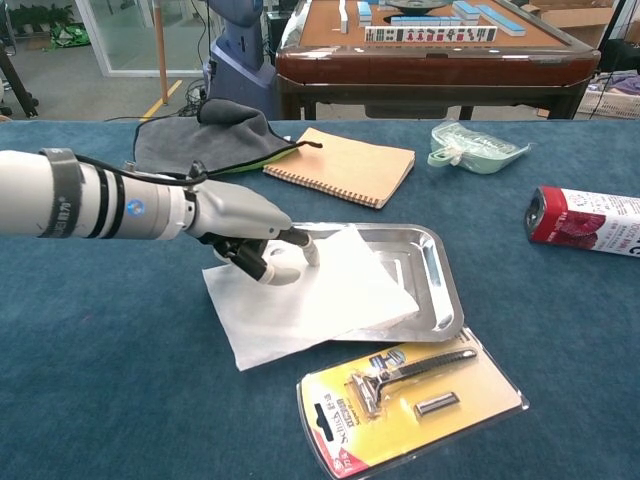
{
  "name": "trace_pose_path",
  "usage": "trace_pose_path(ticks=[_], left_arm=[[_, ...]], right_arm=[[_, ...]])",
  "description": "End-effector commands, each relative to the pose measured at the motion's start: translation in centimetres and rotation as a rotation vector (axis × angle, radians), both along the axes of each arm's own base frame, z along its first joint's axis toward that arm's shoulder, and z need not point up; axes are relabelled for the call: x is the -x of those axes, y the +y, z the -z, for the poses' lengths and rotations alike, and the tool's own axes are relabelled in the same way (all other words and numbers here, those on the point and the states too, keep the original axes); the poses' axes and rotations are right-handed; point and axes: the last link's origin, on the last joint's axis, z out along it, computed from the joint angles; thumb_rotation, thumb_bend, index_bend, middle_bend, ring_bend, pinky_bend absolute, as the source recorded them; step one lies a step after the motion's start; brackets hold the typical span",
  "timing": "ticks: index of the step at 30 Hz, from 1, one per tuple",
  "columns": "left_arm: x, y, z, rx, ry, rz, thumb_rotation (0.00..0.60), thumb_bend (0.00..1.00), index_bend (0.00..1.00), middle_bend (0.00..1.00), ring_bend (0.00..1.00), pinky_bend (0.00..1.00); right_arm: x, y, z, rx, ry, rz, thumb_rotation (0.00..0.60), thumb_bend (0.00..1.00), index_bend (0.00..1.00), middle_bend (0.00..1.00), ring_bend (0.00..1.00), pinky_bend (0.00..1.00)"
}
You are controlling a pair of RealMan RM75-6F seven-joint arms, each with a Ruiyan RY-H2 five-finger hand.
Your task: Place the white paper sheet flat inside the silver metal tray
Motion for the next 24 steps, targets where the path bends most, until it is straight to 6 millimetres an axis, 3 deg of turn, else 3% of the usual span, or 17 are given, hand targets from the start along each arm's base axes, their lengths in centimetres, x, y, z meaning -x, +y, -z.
trace_pose_path(ticks=[1,24], left_arm=[[-0.4,0.0,0.3,-0.004,0.0,0.011,0.108,0.39,0.16,1.0,1.0,1.0],[-3.7,0.2,2.2,-0.028,-0.004,0.08,0.109,0.39,0.16,1.0,1.0,1.0]], right_arm=[[0.0,0.0,0.0,0.002,0.0,0.002,0.6,0.1,0.17,0.28,0.15,0.17],[0.3,0.2,-0.3,0.014,-0.001,0.011,0.6,0.1,0.17,0.28,0.15,0.17]])
